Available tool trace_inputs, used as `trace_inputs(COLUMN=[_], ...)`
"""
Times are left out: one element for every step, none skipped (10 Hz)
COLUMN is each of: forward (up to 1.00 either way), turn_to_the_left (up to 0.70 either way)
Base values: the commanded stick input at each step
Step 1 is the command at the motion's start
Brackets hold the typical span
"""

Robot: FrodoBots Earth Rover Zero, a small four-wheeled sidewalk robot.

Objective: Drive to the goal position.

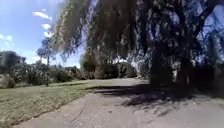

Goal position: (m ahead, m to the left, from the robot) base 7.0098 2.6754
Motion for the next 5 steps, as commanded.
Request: trace_inputs(forward=[1.0, 1.0, 1.0, 1.0, 1.0], turn_to_the_left=[0.0, 0.0, 0.0, 0.0, 0.0])
